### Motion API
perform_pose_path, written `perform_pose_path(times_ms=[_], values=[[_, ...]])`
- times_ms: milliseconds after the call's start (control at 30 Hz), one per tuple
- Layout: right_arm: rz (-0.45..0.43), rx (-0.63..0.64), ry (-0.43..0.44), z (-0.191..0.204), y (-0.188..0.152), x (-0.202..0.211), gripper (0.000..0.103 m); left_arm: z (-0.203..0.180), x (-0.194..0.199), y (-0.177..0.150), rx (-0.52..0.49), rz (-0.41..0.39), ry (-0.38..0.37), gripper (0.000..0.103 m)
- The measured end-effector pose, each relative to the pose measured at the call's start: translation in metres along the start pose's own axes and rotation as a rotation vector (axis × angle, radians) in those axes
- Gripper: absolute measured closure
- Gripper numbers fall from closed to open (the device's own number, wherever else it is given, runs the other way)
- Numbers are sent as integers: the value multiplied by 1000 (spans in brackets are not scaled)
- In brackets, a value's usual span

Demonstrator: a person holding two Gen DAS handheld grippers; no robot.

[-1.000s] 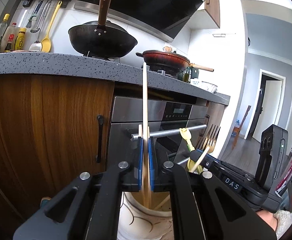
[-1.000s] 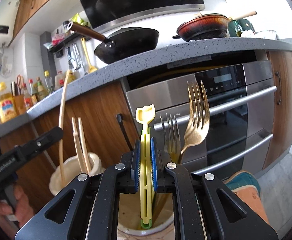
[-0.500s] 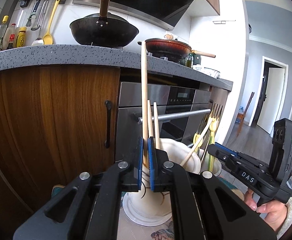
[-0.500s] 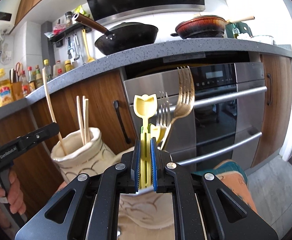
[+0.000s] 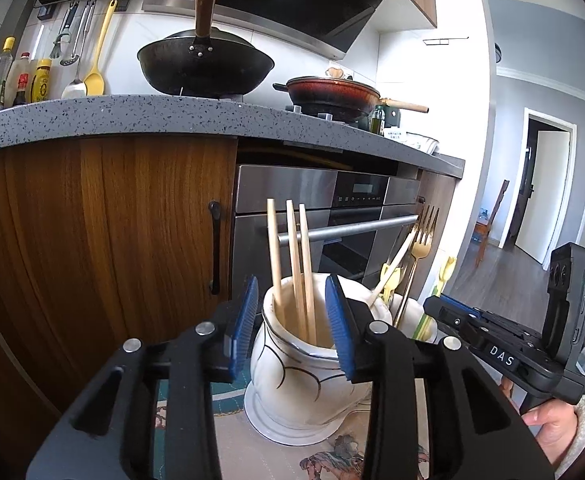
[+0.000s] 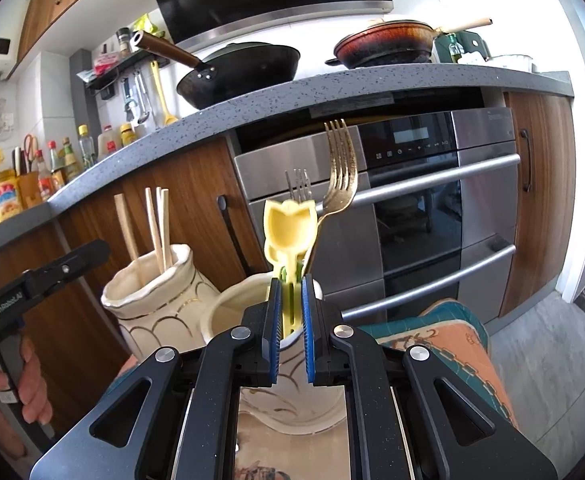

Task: Organize utensils
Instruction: 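Drop chopstick into larger cup with left tool while right drops yellow utensil into smaller cup, then withdraw both open tools from the holder back over the remaining utensils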

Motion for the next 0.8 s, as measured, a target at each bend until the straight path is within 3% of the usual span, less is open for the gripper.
perform_pose_path(times_ms=[100,233,367,533,733,800], values=[[6,-8,-8,-2,0,1,92,1,3,1,1,3,2,68],[23,-26,-7,-5,-1,3,75,2,7,-1,3,19,6,67],[17,-26,-31,-6,-1,10,72,5,12,-3,8,31,16,65],[36,-40,-68,-9,-4,25,53,6,20,-9,4,69,25,55],[74,-26,-93,-8,-14,48,24,3,30,-27,-2,121,30,34],[72,-10,-94,-5,-16,57,19,1,32,-35,-13,143,40,28]])
Point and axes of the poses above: each gripper's, at about its wrist camera, not at the fingertips, and x roughly against the way its jaws point, z to its left, y to its top, the point moved 4 cm from there along -x, roughly the way its jaws point, and after that the axes turned 5 degrees about -x, right-handed, at the moved point
